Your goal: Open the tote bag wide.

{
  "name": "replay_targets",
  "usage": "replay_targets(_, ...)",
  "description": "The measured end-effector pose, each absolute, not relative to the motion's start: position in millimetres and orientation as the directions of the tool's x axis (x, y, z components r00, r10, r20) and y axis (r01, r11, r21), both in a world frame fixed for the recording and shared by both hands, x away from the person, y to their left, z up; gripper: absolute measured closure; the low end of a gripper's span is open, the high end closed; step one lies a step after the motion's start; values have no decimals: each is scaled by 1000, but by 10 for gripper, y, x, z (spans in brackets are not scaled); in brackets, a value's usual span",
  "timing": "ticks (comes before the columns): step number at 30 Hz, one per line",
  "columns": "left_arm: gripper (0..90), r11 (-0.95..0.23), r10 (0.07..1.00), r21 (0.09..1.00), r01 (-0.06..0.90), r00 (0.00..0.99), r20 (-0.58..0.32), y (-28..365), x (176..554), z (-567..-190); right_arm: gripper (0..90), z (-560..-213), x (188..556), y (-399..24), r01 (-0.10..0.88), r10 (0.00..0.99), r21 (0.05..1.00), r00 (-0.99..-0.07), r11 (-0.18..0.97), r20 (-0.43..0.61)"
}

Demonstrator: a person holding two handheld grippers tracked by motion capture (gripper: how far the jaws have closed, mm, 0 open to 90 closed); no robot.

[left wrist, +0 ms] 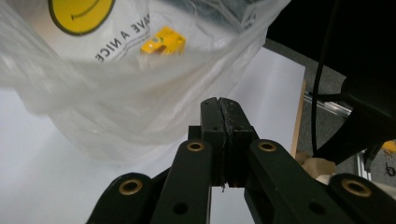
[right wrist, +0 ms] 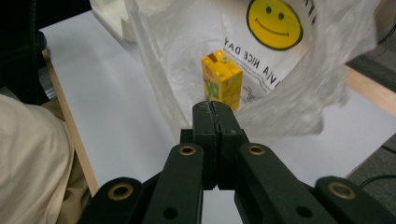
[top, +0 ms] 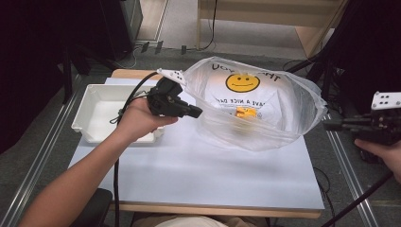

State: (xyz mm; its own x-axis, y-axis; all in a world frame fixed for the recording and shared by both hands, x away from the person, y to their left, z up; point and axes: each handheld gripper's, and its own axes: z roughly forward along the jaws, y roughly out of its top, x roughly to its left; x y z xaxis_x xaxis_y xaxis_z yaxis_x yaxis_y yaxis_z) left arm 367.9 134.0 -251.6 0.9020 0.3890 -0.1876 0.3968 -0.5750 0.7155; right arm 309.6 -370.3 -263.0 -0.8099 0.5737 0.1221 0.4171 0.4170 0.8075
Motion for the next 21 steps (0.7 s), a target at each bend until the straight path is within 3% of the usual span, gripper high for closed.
replay_targets(8,900,-560,403,728,396,898,-179,1250,3891,-2219,900,-2316,3419,-3634,408,566,807,-817,427,113)
replay_targets(21,900,-595,419,706,384,898,-135,857,4279,-1910,900,-2017,3837,-3016,385,525,772,-847,506,79)
